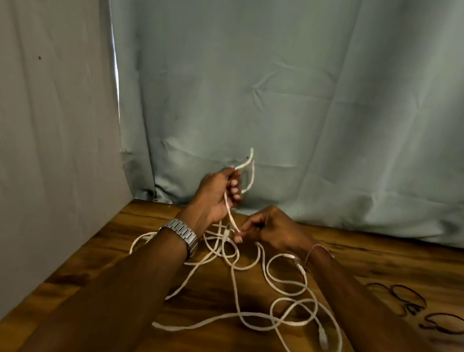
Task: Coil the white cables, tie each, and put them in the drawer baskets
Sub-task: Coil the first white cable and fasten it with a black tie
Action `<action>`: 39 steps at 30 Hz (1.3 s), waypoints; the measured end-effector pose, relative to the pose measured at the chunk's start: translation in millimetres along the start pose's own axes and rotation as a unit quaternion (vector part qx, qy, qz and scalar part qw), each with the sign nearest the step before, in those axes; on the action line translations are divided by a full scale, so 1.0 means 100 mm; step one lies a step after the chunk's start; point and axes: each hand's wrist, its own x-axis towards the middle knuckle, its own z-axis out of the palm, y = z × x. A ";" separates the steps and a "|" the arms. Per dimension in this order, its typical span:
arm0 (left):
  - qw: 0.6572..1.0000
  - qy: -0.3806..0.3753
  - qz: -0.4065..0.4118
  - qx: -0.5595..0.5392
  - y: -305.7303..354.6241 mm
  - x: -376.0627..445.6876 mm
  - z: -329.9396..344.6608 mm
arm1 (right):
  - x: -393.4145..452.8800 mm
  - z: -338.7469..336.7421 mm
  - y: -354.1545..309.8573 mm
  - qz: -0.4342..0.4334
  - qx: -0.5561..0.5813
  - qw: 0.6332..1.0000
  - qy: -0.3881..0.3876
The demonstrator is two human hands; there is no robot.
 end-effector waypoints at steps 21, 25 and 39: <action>0.998 0.033 -0.035 0.035 -0.22 0.19 -0.25 | 0.02 -0.38 -0.08 -0.029 -0.028 0.991 0.125; 0.993 -0.023 -0.065 0.100 -0.37 0.13 -0.25 | 0.10 -0.43 -0.21 -0.034 0.067 0.985 0.154; 0.881 -0.172 0.004 0.441 -0.34 0.03 -0.41 | 0.21 -0.51 -0.31 -0.084 -0.182 0.972 0.123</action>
